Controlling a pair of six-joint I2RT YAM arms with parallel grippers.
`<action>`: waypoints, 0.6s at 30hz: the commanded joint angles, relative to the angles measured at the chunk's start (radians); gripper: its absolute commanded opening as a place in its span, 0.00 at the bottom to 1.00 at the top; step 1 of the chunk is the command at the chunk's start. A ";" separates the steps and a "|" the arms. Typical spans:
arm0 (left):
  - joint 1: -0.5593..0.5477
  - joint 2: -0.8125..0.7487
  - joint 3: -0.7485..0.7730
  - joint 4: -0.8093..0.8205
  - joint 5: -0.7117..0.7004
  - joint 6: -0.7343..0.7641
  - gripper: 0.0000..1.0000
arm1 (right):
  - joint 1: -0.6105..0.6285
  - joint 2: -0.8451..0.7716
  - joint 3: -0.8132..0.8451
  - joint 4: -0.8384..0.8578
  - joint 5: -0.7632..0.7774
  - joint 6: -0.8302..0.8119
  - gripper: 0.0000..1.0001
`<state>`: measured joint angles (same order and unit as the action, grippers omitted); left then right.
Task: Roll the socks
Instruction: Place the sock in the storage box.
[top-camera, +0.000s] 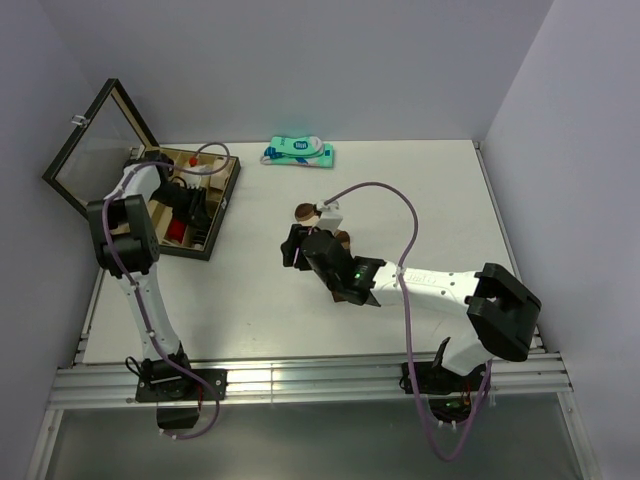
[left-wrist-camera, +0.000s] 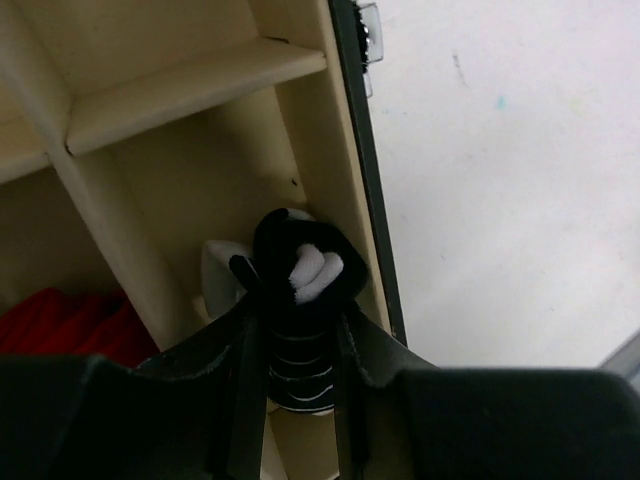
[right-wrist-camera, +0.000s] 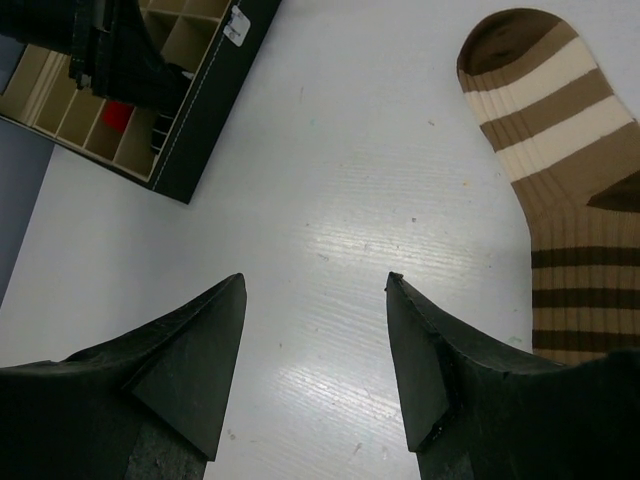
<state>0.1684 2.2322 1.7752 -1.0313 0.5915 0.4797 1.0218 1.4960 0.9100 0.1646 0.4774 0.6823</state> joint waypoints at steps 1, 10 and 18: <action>-0.019 -0.023 -0.091 0.184 -0.228 -0.052 0.00 | -0.003 -0.023 -0.019 0.030 0.035 0.022 0.65; -0.044 -0.112 -0.204 0.352 -0.354 -0.142 0.19 | 0.011 -0.025 -0.028 0.007 0.066 0.017 0.65; -0.052 -0.216 -0.244 0.384 -0.354 -0.150 0.54 | 0.014 -0.026 -0.028 0.003 0.070 0.016 0.65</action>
<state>0.1001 2.0586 1.5421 -0.7452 0.3450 0.3180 1.0279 1.4956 0.8890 0.1577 0.5003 0.6872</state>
